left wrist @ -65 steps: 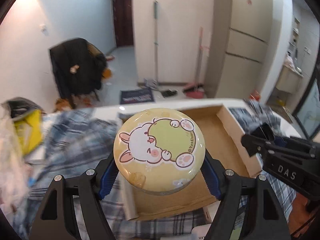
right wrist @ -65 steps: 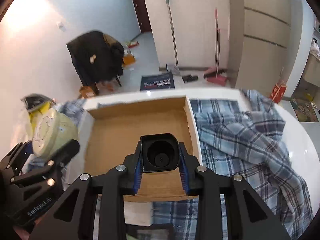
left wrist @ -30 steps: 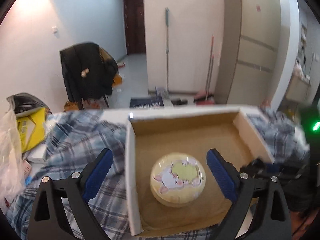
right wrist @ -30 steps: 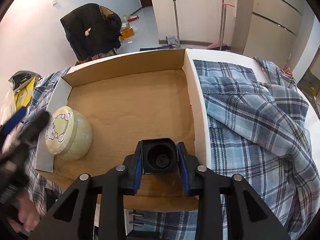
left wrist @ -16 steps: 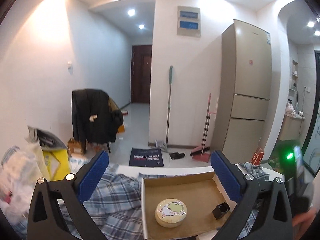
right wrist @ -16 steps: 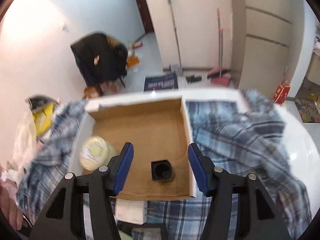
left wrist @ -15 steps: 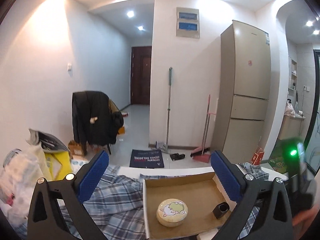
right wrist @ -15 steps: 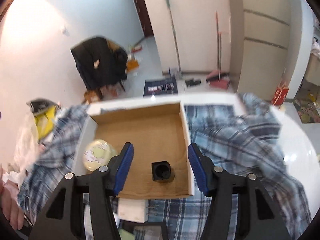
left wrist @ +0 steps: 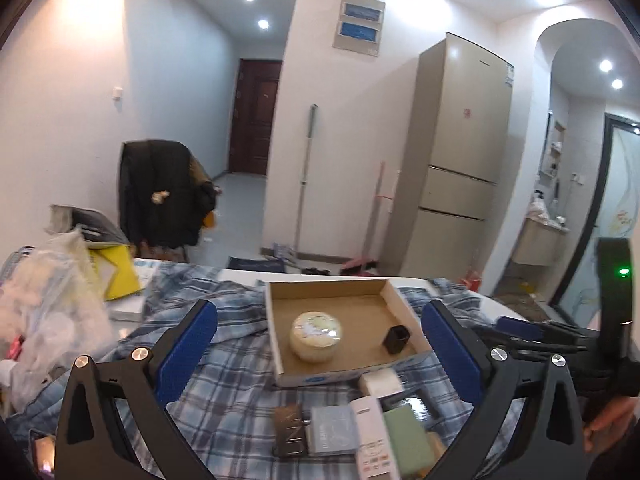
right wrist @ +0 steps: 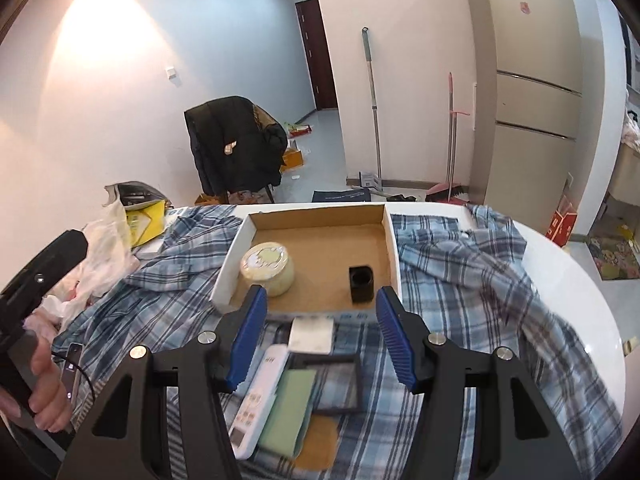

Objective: Organize rigid objects
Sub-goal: 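Lower the left gripper onto the black UNNY box and close on it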

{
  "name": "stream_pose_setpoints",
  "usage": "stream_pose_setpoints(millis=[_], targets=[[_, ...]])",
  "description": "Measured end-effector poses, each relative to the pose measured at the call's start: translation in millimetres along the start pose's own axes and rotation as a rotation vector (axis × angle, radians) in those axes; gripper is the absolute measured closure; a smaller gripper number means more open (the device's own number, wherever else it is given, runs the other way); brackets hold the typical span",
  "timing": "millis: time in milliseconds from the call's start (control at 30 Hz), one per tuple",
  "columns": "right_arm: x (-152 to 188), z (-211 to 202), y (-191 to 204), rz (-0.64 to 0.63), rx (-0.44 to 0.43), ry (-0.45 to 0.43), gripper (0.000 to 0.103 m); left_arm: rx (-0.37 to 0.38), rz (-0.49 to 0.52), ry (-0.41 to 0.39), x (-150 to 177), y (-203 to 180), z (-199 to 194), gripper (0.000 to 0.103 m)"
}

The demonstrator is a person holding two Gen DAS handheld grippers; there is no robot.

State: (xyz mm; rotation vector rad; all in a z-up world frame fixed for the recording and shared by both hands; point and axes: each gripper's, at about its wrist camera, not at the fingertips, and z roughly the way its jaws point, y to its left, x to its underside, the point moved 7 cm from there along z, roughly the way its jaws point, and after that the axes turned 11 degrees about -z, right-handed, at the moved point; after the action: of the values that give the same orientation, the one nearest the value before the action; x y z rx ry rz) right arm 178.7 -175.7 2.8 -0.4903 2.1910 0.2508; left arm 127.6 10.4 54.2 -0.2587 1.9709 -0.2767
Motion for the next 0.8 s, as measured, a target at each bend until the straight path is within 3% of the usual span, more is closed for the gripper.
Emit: stream_pose_setpoints(millis=[67, 133, 200, 367, 400, 433, 533, 633, 800], targets=[[6, -3, 4, -0.007, 0.011, -0.012, 0.047, -0.005, 0.023, -0.023, 4, 1, -2, 0.0], [10, -4, 6, -0.023, 0.029, -0.034, 0.047, 0.023, 0.025, -0.119, 10, 7, -10, 0.0], [12, 1, 7, -0.035, 0.01, -0.055, 0.047, 0.013, 0.019, -0.104, 19, 13, -3, 0.0], [29, 30, -1, -0.015, 0.003, -0.005, 0.047, 0.041, -0.082, 0.115, 49, 36, 40, 0.0], [32, 35, -2, -0.024, 0.011, 0.01, 0.047, 0.032, -0.111, 0.186, 58, 43, 53, 0.003], [35, 38, -3, -0.023, 0.011, 0.021, 0.047, 0.045, -0.167, 0.273, 68, 52, 66, 0.014], [45, 48, -5, 0.001, -0.047, 0.07, 0.047, 0.051, -0.311, 0.447, 93, 72, 90, 0.022], [50, 53, -6, 0.007, -0.056, 0.094, 0.047, 0.015, -0.32, 0.511, 104, 79, 98, 0.033], [56, 57, 0, -0.032, -0.055, 0.112, 0.047, -0.026, -0.268, 0.563, 116, 78, 108, 0.038]])
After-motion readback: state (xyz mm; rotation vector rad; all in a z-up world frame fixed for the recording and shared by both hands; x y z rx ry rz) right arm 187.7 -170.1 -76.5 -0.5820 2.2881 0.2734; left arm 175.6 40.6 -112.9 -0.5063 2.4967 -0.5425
